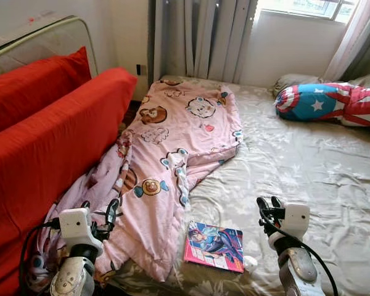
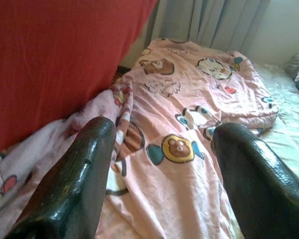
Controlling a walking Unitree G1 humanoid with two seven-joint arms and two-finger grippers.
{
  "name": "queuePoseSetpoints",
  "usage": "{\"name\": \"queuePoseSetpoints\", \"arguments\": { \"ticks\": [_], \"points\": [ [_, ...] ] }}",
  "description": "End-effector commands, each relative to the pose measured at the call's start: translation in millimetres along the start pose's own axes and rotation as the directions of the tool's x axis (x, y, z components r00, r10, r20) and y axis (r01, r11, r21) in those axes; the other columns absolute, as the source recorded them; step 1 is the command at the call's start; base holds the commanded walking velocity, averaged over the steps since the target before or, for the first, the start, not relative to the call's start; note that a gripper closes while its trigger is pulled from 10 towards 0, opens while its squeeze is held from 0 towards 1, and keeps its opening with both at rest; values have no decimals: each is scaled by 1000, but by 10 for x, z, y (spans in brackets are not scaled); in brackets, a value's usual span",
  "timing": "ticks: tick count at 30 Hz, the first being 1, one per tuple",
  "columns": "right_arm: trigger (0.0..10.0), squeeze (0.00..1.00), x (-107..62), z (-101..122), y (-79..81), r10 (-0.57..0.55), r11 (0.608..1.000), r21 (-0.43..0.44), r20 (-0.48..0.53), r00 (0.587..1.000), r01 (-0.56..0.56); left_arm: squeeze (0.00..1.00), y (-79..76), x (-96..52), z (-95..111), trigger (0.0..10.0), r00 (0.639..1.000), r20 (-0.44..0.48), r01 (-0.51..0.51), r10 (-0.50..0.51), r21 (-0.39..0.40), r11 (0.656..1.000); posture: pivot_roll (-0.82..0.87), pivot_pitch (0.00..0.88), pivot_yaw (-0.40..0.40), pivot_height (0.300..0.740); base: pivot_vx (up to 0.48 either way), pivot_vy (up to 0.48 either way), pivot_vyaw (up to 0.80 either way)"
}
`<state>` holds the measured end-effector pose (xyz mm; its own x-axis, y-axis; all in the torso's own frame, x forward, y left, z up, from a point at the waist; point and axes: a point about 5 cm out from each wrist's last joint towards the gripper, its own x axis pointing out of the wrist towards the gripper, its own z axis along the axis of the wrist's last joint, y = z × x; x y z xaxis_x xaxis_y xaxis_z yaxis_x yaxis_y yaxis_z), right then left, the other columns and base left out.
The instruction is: Clean up the room
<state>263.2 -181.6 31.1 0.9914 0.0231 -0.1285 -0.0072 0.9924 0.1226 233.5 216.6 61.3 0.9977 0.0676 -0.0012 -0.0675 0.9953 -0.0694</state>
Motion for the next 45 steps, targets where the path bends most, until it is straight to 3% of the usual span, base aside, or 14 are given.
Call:
{"name": "queuePoseSetpoints", "arguments": {
  "ticks": [1,11,16,30,36,45],
  "points": [
    [10000,0,-6,34,-15,-5,1000,-1,13,1000,5,0,-25,-7,26,10000,1000,4,6,-7,2,1000,63,0,-123,690,0,0,0],
    [10000,0,-23,-40,14,-26,999,20,-30,999,27,0,-13,8,77,10000,1000,12,11,-12,7,1000,69,0,-102,680,0,0,0],
    [10000,0,-57,-49,59,-33,998,46,-3,999,33,0,10,-13,85,10000,1000,2,14,-14,15,1000,70,0,-85,670,0,0,0],
    [10000,0,-74,-120,93,-28,999,32,-54,998,30,0,11,-11,99,10000,999,-18,35,-34,34,999,74,0,-71,670,0,0,0],
    [10000,0,-63,-100,107,-18,999,29,-37,999,19,0,1,-23,99,10000,999,-22,36,-36,33,999,76,0,-74,640,0,0,0],
    [10000,0,-76,-109,113,-15,999,34,-36,999,16,0,14,-42,85,10000,999,-37,34,-33,39,999,77,0,-74,640,0,0,0]
  ]
}}
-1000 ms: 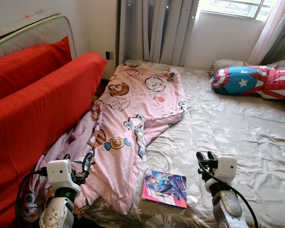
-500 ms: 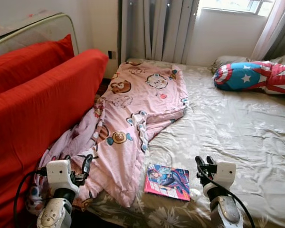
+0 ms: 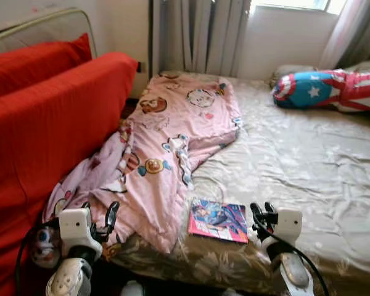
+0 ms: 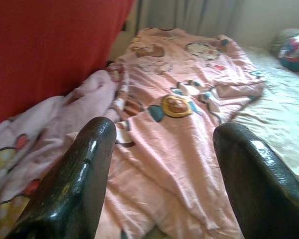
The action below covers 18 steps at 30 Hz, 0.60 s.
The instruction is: Clean up the room
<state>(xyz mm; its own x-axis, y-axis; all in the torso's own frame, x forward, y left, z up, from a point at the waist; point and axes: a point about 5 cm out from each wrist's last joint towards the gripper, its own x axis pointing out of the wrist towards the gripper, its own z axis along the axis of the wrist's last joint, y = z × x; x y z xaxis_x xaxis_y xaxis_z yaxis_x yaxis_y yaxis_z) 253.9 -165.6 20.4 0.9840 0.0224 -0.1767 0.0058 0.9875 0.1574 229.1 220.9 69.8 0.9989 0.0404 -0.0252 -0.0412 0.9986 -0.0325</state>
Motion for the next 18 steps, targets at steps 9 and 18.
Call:
{"name": "queuePoseSetpoints", "arguments": {
  "ticks": [9,18],
  "points": [
    [10000,0,-7,16,-6,-2,1000,6,13,1000,2,0,-53,5,10,10000,1000,-12,24,-24,2,1000,79,0,-70,640,0,0,0],
    [10000,0,-11,13,-5,-4,1000,8,12,1000,4,0,-49,-7,0,10000,999,-16,28,-29,-18,999,78,0,-70,640,0,0,0]
  ]
}}
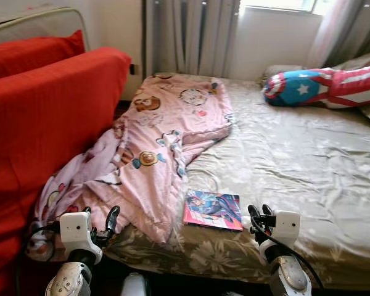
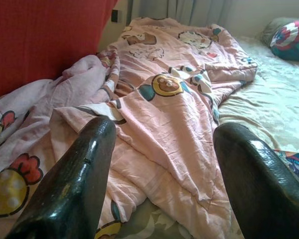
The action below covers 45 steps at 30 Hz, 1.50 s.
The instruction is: Clean up the room
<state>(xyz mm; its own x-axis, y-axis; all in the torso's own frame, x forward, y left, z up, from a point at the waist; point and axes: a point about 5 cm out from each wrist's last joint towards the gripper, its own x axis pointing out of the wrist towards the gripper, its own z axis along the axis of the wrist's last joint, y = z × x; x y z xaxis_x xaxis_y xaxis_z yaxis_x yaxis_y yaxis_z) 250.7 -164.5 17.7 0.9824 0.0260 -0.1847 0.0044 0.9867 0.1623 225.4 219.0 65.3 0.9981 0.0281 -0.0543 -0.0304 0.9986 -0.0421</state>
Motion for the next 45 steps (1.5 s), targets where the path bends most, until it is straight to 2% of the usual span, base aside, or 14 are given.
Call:
{"name": "queuePoseSetpoints", "arguments": {
  "ticks": [1,25,33,34,35,36,41,45],
  "points": [
    [10000,0,15,46,-10,-6,1000,4,20,1000,6,0,-34,28,47,10000,1000,14,18,-18,-8,1000,79,0,-71,640,0,0,0],
    [10000,0,8,-42,-5,9,1000,-9,-29,1000,-10,0,-54,21,43,10000,1000,12,29,-28,-17,999,78,0,-73,640,340,0,0],
    [10000,0,34,-192,-49,-12,1000,16,-126,992,14,0,-80,34,45,10000,999,8,36,-36,-13,999,74,6,-70,640,74,0,0],
    [10000,122,45,-207,-48,-11,999,29,-134,991,15,0,-85,40,46,10000,999,8,37,-37,-13,999,74,9,-68,640,0,0,0],
    [10000,655,59,-227,-55,-20,999,41,-147,989,27,0,-88,47,48,10000,999,8,38,-38,-13,999,76,16,-67,640,0,0,0],
    [10000,1000,71,-242,-62,-30,997,64,-156,987,40,0,-89,53,50,10000,999,8,40,-40,-13,999,80,23,-67,640,0,0,0],
    [10000,1000,134,-327,-105,-78,982,148,-229,970,114,0,-79,94,67,10000,999,7,44,-44,-7,999,94,43,-65,640,0,0,0],
    [10000,1000,167,-401,-125,-97,974,167,-303,948,153,0,-87,132,72,10000,998,2,58,-58,-4,998,118,79,-59,640,0,0,0]
  ]
}}
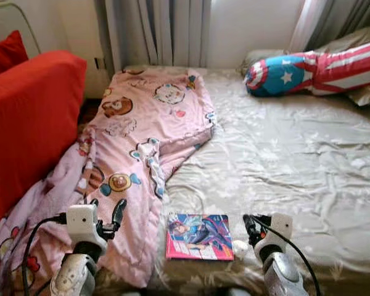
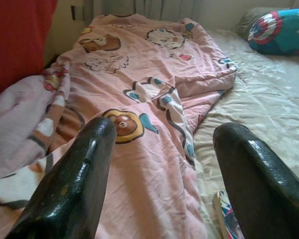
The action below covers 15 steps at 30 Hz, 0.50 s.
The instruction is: Clean up the room
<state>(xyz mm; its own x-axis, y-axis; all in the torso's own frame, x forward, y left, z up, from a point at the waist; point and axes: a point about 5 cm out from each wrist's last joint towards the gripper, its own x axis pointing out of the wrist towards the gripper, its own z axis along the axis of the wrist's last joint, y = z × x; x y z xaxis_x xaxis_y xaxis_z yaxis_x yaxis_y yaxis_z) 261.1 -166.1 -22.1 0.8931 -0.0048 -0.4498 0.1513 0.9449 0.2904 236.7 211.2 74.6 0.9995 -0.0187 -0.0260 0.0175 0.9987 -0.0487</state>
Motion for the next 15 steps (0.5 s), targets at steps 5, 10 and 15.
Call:
{"name": "queuePoseSetpoints", "arguments": {
  "ticks": [5,10,15],
  "points": [
    [10000,1000,60,-18,-45,-53,998,36,-71,996,56,0,73,74,-41,10000,999,-42,-2,3,7,1000,137,133,-49,640,0,0,0],
    [10000,1000,84,-7,-45,-82,995,45,-89,993,86,0,92,121,25,10000,1000,-27,-14,14,6,1000,141,179,-47,640,0,0,0],
    [10000,0,102,0,-25,-74,995,53,-102,992,80,0,65,118,119,10000,1000,-3,-16,16,2,1000,168,241,-53,640,0,0,0]
  ]
}}
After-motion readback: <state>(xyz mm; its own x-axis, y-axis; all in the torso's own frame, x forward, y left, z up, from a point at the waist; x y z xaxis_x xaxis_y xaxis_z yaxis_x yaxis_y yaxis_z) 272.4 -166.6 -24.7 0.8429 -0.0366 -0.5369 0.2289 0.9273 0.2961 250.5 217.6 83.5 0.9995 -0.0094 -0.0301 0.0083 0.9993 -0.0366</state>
